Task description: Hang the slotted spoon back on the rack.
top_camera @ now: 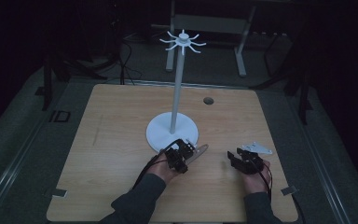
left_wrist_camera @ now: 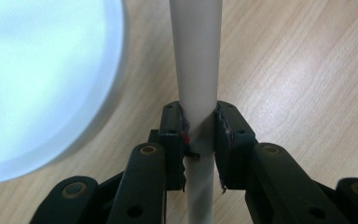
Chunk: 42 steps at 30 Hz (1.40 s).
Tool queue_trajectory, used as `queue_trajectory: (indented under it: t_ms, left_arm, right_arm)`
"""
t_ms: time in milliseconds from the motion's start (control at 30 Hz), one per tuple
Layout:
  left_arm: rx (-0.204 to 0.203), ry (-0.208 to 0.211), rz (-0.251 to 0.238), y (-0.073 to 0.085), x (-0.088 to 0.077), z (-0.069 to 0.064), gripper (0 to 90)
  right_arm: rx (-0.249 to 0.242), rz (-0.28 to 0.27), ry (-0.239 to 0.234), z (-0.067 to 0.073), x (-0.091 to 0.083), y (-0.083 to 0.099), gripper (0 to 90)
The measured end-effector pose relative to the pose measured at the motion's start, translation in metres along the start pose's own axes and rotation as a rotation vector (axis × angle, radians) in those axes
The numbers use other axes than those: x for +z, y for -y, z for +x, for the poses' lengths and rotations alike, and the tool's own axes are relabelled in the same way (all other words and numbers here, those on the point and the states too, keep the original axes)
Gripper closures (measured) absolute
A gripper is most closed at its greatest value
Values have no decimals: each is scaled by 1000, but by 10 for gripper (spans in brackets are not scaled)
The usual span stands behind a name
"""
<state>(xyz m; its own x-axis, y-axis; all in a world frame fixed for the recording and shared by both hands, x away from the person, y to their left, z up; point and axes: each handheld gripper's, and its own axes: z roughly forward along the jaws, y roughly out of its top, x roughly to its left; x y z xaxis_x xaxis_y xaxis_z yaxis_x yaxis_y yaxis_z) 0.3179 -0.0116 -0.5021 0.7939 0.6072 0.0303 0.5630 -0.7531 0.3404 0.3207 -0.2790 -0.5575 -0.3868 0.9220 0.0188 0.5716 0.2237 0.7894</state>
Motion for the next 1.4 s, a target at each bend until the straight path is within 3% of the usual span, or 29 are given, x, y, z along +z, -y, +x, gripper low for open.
queue_trajectory:
  t_ms: [300,500,700,733,1067,1400]
  left_arm:
    - [-66,-31,-111,3,-19,8,747]
    - [-120,-52,-216,8,-38,17,748]
    - [-156,-76,-279,12,-50,23,749]
    - [-171,-87,-310,14,-55,25,748]
    - [-190,-111,-378,13,-68,28,748]
    - [-201,-171,-498,12,-85,26,748]
  right_arm:
    - [1,-1,2,-1,0,1,516]
    - [2,1,-1,1,1,1,516]
    - [5,3,5,1,0,1,520]
    - [1,3,6,1,0,1,521]
    - [-4,4,9,1,1,1,521]
    - [-3,5,13,1,0,1,525]
